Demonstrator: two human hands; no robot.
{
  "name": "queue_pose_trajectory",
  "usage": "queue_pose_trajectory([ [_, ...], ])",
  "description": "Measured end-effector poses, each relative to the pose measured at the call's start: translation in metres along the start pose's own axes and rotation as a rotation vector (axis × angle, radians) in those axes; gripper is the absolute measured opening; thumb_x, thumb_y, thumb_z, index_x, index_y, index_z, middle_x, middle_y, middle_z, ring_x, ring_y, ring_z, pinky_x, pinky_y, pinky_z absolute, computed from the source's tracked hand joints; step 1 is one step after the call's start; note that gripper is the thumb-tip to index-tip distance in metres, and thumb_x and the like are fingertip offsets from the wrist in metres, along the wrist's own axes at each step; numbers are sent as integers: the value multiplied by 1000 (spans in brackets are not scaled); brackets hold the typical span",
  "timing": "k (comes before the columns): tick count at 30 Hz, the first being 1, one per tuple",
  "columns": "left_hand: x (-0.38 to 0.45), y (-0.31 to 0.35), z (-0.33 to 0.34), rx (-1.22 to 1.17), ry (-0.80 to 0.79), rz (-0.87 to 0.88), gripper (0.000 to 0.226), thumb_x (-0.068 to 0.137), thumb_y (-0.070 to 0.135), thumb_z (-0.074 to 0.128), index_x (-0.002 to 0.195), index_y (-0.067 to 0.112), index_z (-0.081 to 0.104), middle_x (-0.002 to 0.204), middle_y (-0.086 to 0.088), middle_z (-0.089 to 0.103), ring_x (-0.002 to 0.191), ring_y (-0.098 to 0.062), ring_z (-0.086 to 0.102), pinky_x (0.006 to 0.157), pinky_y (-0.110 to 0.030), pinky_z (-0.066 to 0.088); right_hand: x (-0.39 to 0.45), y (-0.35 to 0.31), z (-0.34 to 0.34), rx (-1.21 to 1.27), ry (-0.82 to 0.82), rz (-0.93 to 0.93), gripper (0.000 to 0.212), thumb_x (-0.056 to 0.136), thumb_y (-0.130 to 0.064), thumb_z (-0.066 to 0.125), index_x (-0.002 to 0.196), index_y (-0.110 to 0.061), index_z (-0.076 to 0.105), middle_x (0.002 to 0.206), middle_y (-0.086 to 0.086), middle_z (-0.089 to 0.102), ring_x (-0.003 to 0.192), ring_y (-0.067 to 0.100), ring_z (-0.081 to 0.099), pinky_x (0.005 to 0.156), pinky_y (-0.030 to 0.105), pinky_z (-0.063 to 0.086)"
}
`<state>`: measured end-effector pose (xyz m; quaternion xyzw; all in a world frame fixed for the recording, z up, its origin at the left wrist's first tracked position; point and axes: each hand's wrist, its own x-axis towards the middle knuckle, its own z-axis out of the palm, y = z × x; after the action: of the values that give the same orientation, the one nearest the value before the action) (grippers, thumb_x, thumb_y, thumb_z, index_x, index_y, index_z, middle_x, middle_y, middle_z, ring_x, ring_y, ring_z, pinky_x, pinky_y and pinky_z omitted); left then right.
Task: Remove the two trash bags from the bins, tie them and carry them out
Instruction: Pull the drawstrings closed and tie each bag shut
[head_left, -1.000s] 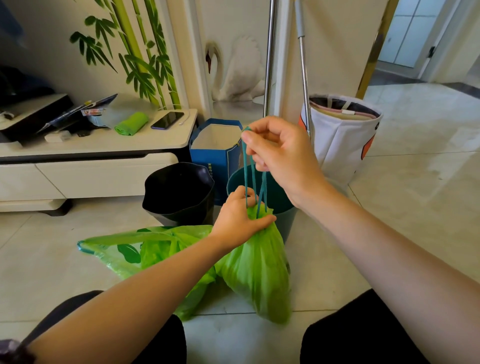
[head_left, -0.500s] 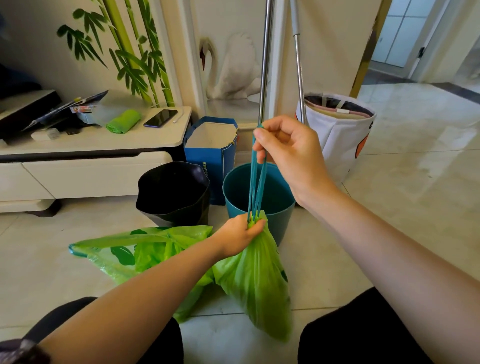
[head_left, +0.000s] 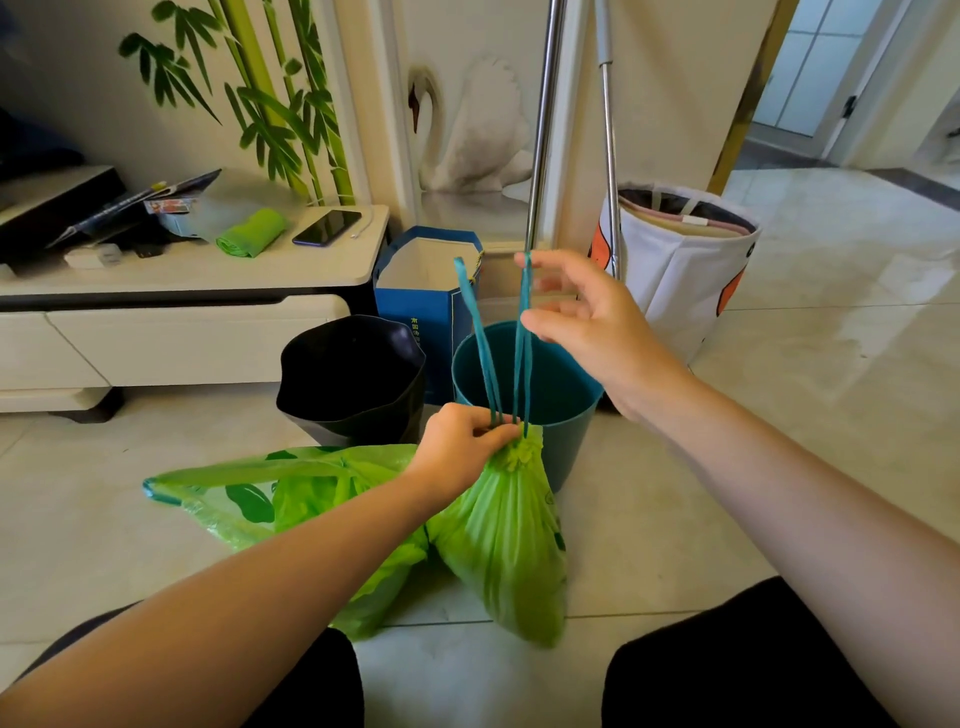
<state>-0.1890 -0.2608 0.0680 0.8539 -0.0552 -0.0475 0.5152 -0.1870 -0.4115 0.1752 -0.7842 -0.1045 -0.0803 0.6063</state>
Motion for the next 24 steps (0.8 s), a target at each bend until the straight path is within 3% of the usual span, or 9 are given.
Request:
queue_pose_trajectory([
  [3, 2, -1, -5, -66, 72, -21, 23, 91, 20, 63, 110, 12, 72, 100, 5, 69, 98, -6, 61, 85, -17, 42, 1, 6, -3, 100, 15, 94, 51, 86, -4, 60, 129, -29, 51, 111, 4, 68, 100, 17, 67, 89, 38, 53],
  [6, 5, -4, -9, -182, 128, -38, 22, 92, 19, 61, 108, 10, 72, 106, 2, 71, 104, -10, 63, 89, -17, 45, 0, 9, -6, 93, 74, 111, 47, 91, -4, 56, 131, -27, 48, 101, 3, 72, 96, 17, 70, 86, 40, 57],
  [9, 6, -4, -12, -279, 120, -54, 22, 92, 16, 60, 104, 2, 72, 104, 5, 69, 91, 4, 61, 71, 2, 43, 0, 9, -7, 8, 134, 66, 36, 92, -4, 53, 124, -20, 51, 91, 6, 71, 87, 20, 71, 79, 38, 60],
  [11, 7, -5, -12, -299, 102, -57, 21, 92, 15, 60, 98, 0, 73, 98, 7, 69, 86, 10, 58, 72, 2, 44, -1, 7, -6, -7, 128, 16, 26, 92, -1, 50, 115, -15, 51, 84, 7, 69, 78, 20, 71, 72, 36, 61],
  [16, 7, 6, -11, -262, -8, -59, 24, 96, 14, 52, 92, 1, 71, 79, -4, 70, 72, 3, 62, 64, 2, 42, -9, -3, 5, 16, -5, -75, 18, 89, 1, 53, 99, -13, 51, 75, 9, 70, 69, 16, 69, 59, 25, 54],
  [20, 10, 11, -15, -162, -124, -76, 31, 98, 15, 49, 74, 5, 66, 73, -12, 63, 82, -19, 57, 67, -14, 44, -13, -8, 13, 14, -84, -132, 13, 86, 3, 56, 94, -5, 50, 74, 13, 71, 69, 19, 70, 61, 27, 56],
  [24, 12, 16, -21, -18, -336, -78, 26, 98, 13, 48, 104, 2, 71, 65, -1, 53, 77, -20, 51, 80, -27, 45, -11, -5, 16, -34, -98, -184, 7, 86, 0, 59, 89, -4, 53, 77, 11, 73, 73, 20, 72, 67, 28, 58],
])
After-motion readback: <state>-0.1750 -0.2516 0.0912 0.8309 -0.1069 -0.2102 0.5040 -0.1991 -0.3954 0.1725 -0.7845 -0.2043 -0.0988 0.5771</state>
